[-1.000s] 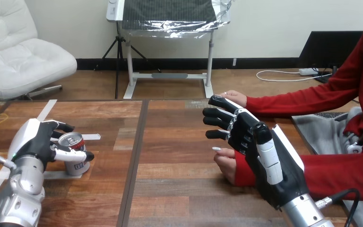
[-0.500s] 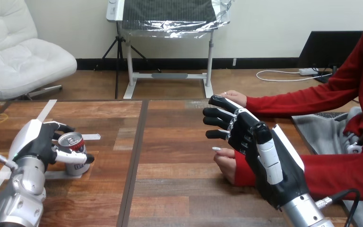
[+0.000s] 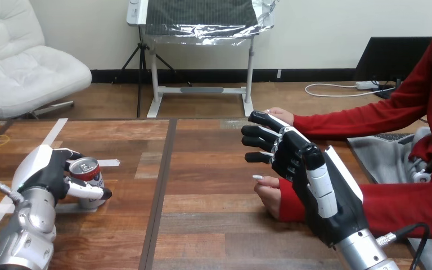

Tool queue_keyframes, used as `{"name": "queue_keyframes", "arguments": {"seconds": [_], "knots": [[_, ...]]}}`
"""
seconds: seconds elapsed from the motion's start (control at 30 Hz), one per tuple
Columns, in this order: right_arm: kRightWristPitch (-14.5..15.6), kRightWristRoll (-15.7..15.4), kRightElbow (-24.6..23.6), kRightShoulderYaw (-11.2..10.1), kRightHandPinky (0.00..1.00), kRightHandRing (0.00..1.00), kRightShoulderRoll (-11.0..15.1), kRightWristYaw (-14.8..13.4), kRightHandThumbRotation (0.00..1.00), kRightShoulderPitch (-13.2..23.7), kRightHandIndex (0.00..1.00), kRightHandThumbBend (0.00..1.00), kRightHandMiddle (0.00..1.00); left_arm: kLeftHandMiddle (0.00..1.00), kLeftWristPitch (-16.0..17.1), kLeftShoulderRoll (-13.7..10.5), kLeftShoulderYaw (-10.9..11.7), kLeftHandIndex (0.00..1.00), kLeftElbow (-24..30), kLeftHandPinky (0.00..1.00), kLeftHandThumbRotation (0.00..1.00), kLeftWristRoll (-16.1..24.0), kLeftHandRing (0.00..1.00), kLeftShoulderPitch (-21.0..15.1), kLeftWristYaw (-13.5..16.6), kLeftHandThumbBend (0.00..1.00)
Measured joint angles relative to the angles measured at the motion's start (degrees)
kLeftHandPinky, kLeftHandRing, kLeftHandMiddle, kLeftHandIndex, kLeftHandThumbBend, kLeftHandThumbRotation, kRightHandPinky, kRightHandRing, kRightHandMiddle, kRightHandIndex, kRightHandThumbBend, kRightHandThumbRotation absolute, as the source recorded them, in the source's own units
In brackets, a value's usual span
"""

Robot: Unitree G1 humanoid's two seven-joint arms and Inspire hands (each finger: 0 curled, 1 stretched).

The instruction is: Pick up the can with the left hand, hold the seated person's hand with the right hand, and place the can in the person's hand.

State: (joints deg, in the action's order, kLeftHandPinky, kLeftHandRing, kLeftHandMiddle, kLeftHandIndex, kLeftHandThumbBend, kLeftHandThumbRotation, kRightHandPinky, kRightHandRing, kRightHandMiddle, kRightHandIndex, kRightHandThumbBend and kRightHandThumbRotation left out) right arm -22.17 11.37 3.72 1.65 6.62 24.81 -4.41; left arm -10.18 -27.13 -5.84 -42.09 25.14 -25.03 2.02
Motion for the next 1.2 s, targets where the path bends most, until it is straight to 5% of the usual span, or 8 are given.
{"name": "queue_keyframes", "arguments": {"seconds": [0.63,1.2], "knots": [[0.0,0.0,-0.2,0.0,0.76,0.83,0.0,-0.4,1.0,0.0,0.86,0.85,0.82,0.69,-2.1,0.0,-0.6,0.68,0.2,0.53,0.0,1.3,0.62,-0.3,-1.0,0.77],[0.0,0.0,-0.9,0.1,0.76,0.83,-0.1,-0.6,1.0,0.0,0.86,0.85,0.82,0.57,-1.3,0.0,-0.4,0.57,0.7,0.46,0.0,1.0,0.53,-0.3,-0.2,0.75]]}}
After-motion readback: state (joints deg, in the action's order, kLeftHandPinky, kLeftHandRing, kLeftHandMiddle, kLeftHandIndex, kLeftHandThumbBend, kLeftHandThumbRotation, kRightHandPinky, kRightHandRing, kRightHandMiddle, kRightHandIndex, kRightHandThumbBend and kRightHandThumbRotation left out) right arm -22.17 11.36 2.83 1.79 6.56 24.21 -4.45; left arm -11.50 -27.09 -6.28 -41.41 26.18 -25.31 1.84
